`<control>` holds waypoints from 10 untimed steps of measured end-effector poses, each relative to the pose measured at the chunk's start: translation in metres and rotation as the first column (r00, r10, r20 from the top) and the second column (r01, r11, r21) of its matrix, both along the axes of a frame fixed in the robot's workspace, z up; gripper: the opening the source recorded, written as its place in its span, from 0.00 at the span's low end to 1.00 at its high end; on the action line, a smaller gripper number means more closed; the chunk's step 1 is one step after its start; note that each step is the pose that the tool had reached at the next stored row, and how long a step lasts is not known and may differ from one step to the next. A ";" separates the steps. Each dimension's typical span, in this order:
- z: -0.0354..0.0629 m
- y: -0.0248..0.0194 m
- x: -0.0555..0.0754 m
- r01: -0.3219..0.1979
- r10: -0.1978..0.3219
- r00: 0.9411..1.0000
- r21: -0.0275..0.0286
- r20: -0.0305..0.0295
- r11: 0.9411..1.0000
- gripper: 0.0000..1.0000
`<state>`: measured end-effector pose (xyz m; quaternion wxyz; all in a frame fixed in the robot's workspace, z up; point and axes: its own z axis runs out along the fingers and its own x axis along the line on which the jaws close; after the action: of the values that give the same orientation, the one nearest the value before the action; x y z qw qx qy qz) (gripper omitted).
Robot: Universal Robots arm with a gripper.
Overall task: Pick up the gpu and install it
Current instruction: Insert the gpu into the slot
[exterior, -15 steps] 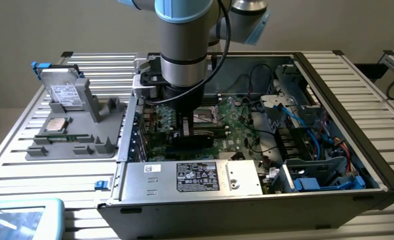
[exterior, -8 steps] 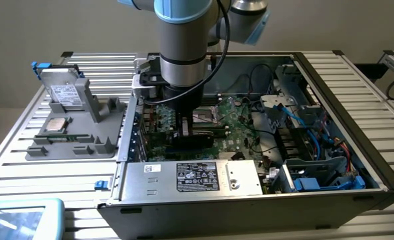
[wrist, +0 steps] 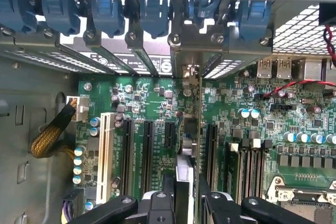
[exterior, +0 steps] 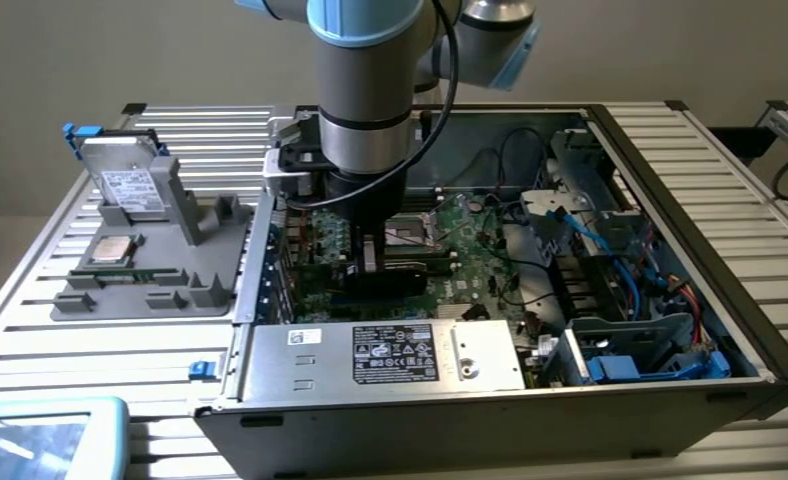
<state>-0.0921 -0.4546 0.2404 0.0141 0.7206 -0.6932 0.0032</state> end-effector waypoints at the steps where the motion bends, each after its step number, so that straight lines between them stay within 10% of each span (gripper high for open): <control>1: 0.0000 0.0000 0.000 0.000 0.000 1.000 0.000 0.000 1.000 0.27; 10: 0.0000 0.0000 0.001 0.001 -0.001 1.000 0.000 0.000 1.000 0.27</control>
<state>-0.0912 -0.4546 0.2405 0.0142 0.7204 -0.6934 0.0032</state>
